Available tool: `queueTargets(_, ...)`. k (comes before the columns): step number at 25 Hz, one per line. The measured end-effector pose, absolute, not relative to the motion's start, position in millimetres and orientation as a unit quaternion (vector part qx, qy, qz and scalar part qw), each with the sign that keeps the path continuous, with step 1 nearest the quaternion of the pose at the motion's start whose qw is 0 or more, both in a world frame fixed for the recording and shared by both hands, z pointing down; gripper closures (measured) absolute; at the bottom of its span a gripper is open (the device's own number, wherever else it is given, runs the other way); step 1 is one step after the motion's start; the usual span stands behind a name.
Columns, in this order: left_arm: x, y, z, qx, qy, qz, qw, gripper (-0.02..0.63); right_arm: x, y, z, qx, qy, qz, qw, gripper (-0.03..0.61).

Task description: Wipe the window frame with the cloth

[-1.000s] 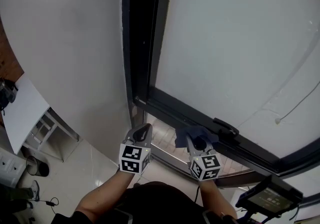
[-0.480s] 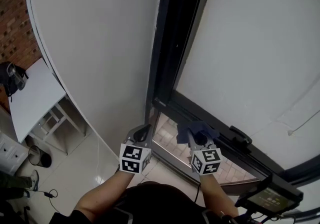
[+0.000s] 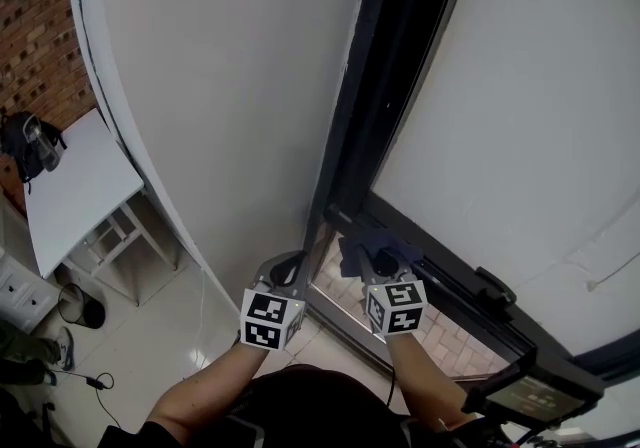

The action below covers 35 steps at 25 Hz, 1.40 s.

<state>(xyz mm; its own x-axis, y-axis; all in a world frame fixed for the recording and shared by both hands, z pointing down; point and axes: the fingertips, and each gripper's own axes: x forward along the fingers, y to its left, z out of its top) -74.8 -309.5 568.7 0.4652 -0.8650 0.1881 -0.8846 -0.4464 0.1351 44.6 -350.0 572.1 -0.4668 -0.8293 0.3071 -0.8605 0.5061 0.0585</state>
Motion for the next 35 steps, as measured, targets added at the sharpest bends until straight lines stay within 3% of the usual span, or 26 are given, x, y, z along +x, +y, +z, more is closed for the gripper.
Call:
queueTargets(16,-90,-298,582,0.845,-0.518,0.054,0.119,0.620,-12,-388,572,0.478,-0.862,0.081,0.150,0.512)
queueTargets(26,-83,-298,576,0.850,-0.513,0.046,0.112,0.620,-2,-382,565,0.476,-0.865,0.109,0.116,0.512)
queueTargets(35,-75,-301,557,0.861,-0.494,0.019,0.118,0.620,34,-336,526,0.496,-0.861,0.062,0.095,0.512)
